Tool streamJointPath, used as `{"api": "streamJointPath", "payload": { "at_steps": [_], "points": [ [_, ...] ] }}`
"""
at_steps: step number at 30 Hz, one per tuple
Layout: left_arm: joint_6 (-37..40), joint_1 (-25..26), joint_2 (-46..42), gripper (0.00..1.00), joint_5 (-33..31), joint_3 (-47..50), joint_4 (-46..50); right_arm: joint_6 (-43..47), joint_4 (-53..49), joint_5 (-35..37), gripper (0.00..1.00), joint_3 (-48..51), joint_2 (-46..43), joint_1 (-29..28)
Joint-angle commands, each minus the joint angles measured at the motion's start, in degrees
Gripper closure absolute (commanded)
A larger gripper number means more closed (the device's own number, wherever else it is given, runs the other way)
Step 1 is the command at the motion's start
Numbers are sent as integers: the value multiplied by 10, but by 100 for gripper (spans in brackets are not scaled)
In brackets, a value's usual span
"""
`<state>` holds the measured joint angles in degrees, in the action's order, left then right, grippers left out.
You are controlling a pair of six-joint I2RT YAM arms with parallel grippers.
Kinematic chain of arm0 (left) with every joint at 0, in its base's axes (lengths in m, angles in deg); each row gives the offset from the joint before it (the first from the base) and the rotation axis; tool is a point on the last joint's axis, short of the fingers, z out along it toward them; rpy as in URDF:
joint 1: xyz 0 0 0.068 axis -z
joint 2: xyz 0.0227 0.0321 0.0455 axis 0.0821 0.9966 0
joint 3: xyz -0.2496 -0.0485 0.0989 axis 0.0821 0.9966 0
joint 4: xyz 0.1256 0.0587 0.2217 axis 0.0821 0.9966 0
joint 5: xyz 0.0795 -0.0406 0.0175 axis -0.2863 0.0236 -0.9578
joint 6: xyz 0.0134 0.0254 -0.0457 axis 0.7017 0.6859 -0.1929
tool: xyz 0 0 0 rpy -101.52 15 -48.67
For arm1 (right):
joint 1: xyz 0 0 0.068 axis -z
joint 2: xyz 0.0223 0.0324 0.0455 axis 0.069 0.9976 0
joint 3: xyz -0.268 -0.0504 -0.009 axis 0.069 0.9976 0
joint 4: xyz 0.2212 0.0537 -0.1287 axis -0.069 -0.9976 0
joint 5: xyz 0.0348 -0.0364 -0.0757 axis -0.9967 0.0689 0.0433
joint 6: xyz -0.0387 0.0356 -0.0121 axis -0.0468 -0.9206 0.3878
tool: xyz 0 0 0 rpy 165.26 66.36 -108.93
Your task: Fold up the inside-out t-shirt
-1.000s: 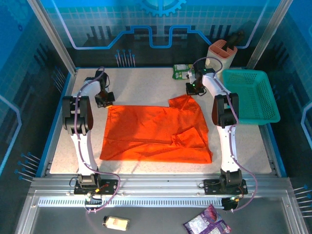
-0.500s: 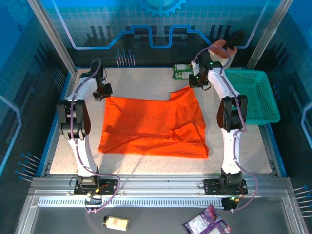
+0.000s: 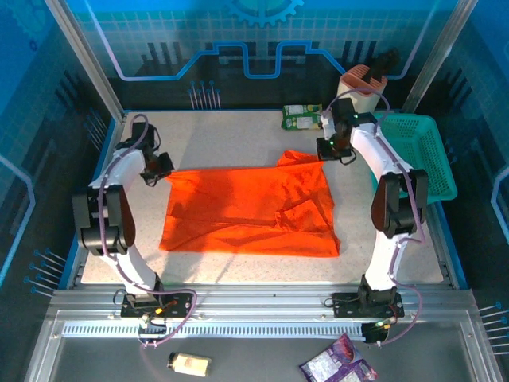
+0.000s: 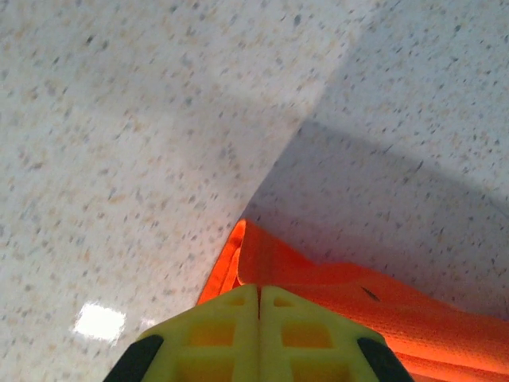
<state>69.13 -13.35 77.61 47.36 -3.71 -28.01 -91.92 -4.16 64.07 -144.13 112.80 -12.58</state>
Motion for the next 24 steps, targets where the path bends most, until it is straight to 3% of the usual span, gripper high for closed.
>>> {"api": "streamJointPath", "payload": {
  "at_steps": [1,13,24],
  "points": [
    [-16,-15,-39,100,29,35,-26,-9,-19,14,95,43,-54,-15],
    [-52,-20,-117,100,77,161,-57,-100,-25,33,95,239,-210,-49],
    [-97,-32,-160,100,91,220,-57,-176,-24,20,98,333,-280,-57]
  ]
}}
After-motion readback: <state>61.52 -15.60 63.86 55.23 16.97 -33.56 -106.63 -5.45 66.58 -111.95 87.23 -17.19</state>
